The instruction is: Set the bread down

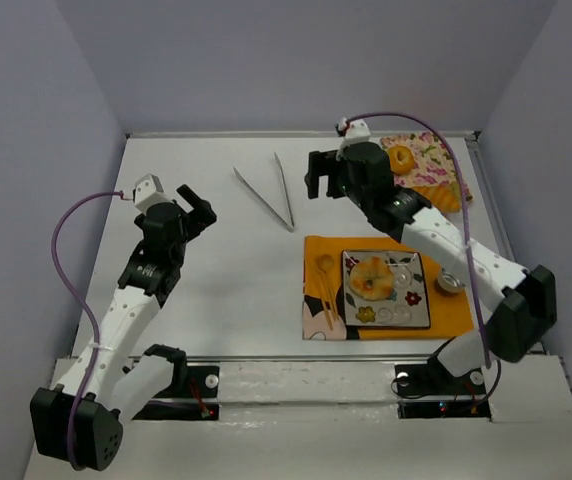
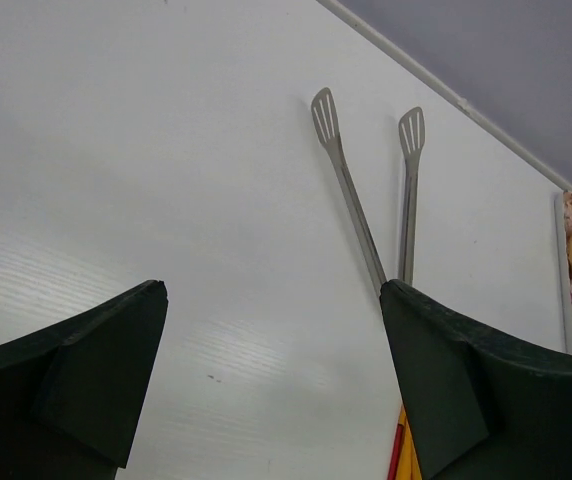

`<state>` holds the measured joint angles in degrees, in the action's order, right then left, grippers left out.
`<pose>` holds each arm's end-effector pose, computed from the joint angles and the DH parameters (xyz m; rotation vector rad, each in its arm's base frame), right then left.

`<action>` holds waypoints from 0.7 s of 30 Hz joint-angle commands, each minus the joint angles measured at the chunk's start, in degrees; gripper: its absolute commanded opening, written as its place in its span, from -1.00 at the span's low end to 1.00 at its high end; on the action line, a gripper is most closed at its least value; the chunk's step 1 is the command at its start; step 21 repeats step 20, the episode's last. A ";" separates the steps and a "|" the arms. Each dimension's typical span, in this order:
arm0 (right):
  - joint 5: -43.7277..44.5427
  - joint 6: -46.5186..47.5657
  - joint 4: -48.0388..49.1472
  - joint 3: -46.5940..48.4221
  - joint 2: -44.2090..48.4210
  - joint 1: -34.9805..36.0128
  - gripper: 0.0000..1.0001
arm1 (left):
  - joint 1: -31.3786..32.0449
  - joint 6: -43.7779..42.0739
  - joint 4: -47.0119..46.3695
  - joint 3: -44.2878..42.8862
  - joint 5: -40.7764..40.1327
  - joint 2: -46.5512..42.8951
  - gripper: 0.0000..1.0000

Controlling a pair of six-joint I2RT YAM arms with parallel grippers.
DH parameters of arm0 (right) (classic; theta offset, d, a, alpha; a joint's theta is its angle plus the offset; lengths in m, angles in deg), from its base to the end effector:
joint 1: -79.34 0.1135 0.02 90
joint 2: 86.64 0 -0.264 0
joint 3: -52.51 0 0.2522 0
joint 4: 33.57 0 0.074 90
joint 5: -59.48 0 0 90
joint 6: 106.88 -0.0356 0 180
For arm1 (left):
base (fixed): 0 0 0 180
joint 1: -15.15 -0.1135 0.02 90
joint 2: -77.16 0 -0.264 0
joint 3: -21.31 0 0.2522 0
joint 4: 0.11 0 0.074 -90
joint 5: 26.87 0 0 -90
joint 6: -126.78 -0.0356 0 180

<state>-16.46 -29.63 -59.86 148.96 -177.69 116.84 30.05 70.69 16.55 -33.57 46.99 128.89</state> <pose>0.3046 0.2228 0.3625 -0.2539 1.9230 0.3494 0.2089 -0.0453 0.3093 -0.4956 1.7420 -0.3538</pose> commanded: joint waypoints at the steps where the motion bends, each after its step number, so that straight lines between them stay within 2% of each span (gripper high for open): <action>1: 9.02 -2.00 4.72 -14.73 10.43 0.21 0.99 | -0.31 0.01 -0.79 -0.10 -3.28 -1.10 0.98; 8: 9.40 -8.85 4.36 -38.80 33.88 0.21 0.99 | -0.31 0.01 -0.87 0.25 -3.11 -1.71 0.98; 13: 6.34 -11.85 5.41 -41.83 40.41 0.21 0.99 | -0.31 0.01 -1.49 0.26 -2.32 -1.36 0.98; 21: 5.80 -10.36 5.68 -41.30 40.42 0.21 0.99 | -0.31 -0.34 -1.58 -0.01 -1.70 -0.40 0.98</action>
